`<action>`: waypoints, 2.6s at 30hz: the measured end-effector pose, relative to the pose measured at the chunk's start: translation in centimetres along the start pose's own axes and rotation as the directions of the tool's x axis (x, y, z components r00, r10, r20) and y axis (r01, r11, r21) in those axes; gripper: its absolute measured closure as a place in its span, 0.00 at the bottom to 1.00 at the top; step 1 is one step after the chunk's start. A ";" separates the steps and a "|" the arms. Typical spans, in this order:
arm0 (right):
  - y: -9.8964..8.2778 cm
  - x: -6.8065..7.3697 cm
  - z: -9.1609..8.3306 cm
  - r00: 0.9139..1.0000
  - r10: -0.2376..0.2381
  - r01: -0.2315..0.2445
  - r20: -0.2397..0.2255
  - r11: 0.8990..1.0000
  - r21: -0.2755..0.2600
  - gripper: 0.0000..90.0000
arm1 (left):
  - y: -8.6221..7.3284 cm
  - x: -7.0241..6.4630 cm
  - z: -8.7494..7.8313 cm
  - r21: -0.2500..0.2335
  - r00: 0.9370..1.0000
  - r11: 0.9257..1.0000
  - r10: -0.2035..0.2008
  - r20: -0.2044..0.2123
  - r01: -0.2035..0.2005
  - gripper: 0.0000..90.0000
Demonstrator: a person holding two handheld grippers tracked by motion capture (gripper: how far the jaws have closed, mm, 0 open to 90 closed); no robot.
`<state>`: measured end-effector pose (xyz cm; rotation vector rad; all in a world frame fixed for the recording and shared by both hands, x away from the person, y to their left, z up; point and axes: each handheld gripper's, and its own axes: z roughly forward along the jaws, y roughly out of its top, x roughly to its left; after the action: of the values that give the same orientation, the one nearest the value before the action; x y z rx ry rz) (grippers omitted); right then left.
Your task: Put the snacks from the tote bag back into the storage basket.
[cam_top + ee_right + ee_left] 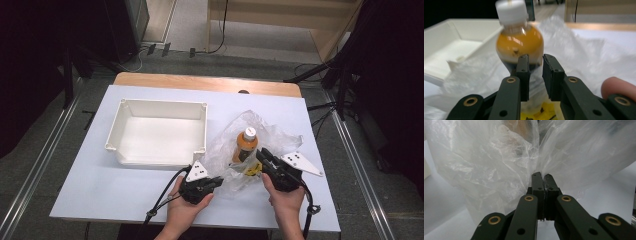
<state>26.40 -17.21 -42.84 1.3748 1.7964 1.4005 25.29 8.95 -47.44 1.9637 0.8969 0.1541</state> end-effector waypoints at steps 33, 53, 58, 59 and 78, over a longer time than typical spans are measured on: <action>-3.7 -1.6 5.0 0.999 0.034 -0.029 -0.008 0.937 0.349 0.89 | 1.3 -1.5 1.4 0.007 0.993 1.000 0.010 -0.118 -0.009 0.39; 0.2 0.6 1.9 0.997 -0.006 0.004 -0.074 1.000 -0.031 0.28 | 0.8 -0.9 2.2 0.073 0.991 0.997 -0.002 -0.137 0.012 0.88; 0.7 1.2 4.2 0.998 0.014 -0.016 -0.062 0.999 -0.038 0.23 | 0.8 -0.9 2.2 0.075 0.991 0.997 0.001 -0.136 0.009 0.89; 0.8 1.3 4.6 0.998 0.011 -0.013 -0.055 0.999 -0.038 0.23 | 0.8 -0.8 2.1 0.074 0.991 0.997 -0.001 -0.133 0.011 0.89; 0.9 2.5 4.8 0.998 -0.044 0.047 0.039 0.996 -0.074 0.35 | 0.8 -0.9 2.2 0.071 0.991 0.997 0.001 -0.136 0.009 0.92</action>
<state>29.79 -12.96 -43.26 1.3049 1.7233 1.3948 26.06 6.61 -47.80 2.0368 1.0067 0.2590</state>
